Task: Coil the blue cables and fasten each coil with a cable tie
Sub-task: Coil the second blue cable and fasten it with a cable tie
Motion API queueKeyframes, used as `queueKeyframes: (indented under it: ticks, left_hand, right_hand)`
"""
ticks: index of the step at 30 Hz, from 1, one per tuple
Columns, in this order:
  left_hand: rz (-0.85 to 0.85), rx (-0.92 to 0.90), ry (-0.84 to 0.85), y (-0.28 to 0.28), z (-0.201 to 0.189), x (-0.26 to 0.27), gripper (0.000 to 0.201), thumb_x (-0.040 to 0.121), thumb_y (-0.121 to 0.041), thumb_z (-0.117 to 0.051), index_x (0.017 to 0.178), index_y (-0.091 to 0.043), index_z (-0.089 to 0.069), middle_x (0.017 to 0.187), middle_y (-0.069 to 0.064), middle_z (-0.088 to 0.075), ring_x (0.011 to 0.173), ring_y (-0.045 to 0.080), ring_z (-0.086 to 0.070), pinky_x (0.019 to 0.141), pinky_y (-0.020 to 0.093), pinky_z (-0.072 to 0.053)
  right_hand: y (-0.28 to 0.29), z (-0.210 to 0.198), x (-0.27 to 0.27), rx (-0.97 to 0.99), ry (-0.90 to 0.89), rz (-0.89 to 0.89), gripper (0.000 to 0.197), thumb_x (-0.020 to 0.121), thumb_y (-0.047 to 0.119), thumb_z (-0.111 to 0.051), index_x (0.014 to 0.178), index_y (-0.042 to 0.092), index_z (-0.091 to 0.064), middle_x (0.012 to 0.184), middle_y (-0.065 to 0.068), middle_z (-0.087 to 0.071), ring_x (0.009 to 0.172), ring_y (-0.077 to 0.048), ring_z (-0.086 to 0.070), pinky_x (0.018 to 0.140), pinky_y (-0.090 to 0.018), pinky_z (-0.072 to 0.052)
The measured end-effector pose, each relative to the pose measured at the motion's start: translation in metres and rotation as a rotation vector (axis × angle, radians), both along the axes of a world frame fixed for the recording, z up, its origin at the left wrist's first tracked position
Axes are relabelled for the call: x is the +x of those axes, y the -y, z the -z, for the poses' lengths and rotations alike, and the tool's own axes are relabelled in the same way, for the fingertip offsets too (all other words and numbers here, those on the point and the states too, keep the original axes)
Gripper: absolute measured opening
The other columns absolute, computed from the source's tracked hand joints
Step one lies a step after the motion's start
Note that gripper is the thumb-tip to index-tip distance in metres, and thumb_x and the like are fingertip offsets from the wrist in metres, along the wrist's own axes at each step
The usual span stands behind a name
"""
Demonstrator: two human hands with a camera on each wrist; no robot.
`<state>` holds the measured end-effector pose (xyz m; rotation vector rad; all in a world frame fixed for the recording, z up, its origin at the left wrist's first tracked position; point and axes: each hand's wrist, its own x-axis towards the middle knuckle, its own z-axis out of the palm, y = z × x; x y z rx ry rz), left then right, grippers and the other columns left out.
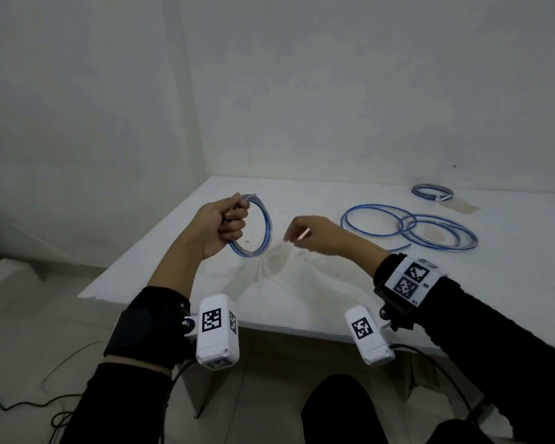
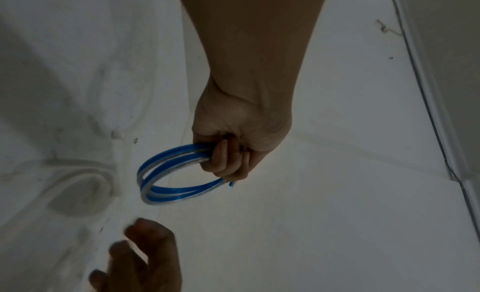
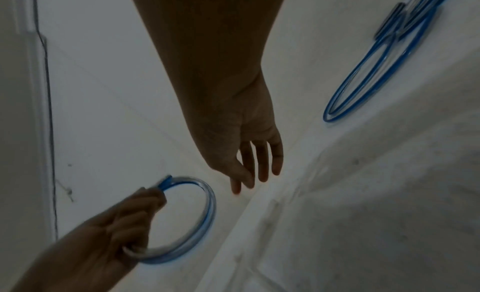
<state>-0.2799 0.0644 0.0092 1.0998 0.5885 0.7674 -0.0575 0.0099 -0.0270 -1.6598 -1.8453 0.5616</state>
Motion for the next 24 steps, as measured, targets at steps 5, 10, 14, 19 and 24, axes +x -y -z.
queueKeyframes:
  ticks: [5,10,14,19,24]
  left_hand:
    - [-0.028,0.023,0.017,0.001,0.001,0.006,0.031,0.101,-0.028,-0.034,0.076,-0.014,-0.047,0.048,-0.01,-0.029,0.034,0.002,-0.021,0.036,0.016,-0.015]
    - [-0.043,0.047,-0.019,0.004,0.006,0.012,0.031,0.102,-0.027,-0.034,0.077,-0.013,-0.047,0.048,-0.009,-0.029,0.035,0.003,-0.02,0.037,0.015,-0.016]
    - [-0.034,0.053,-0.01,0.002,0.007,0.012,0.031,0.101,-0.028,-0.035,0.077,-0.013,-0.047,0.049,-0.009,-0.029,0.035,0.003,-0.02,0.037,0.016,-0.016]
    - [0.027,0.103,-0.02,0.004,0.008,0.021,0.03,0.101,-0.03,-0.036,0.079,-0.014,-0.05,0.052,-0.009,-0.029,0.038,0.003,-0.02,0.039,0.016,-0.016]
    - [0.045,0.123,-0.009,0.007,0.004,0.041,0.031,0.1,-0.025,-0.031,0.077,-0.014,-0.049,0.05,-0.009,-0.029,0.036,0.004,-0.02,0.037,0.016,-0.017]
  right_hand:
    - [-0.002,0.011,-0.026,-0.058,0.23,-0.175,0.036,0.089,0.001,-0.057,0.119,0.019,-0.065,0.125,0.009,-0.062,0.107,-0.01,-0.055,0.079,-0.012,-0.036]
    - [-0.01,0.02,-0.029,-0.094,0.291,-0.177,0.018,0.089,0.01,-0.064,0.104,0.02,-0.067,0.117,0.001,-0.065,0.094,-0.011,-0.053,0.073,-0.016,-0.037]
    - [-0.009,0.024,-0.018,-0.034,0.274,-0.128,0.024,0.08,0.008,-0.07,0.101,0.019,-0.065,0.091,-0.002,-0.072,0.079,-0.011,-0.056,0.072,-0.019,-0.044]
    - [0.009,0.013,0.008,-0.071,0.257,-0.104,0.017,0.08,0.005,-0.068,0.092,0.013,-0.077,0.09,0.0,-0.074,0.071,0.003,-0.061,0.071,-0.009,-0.046]
    - [0.036,-0.004,0.046,0.047,0.059,0.145,0.005,0.077,0.009,-0.069,0.08,0.013,-0.072,0.08,0.002,-0.073,0.058,-0.005,-0.066,0.068,-0.034,-0.057]
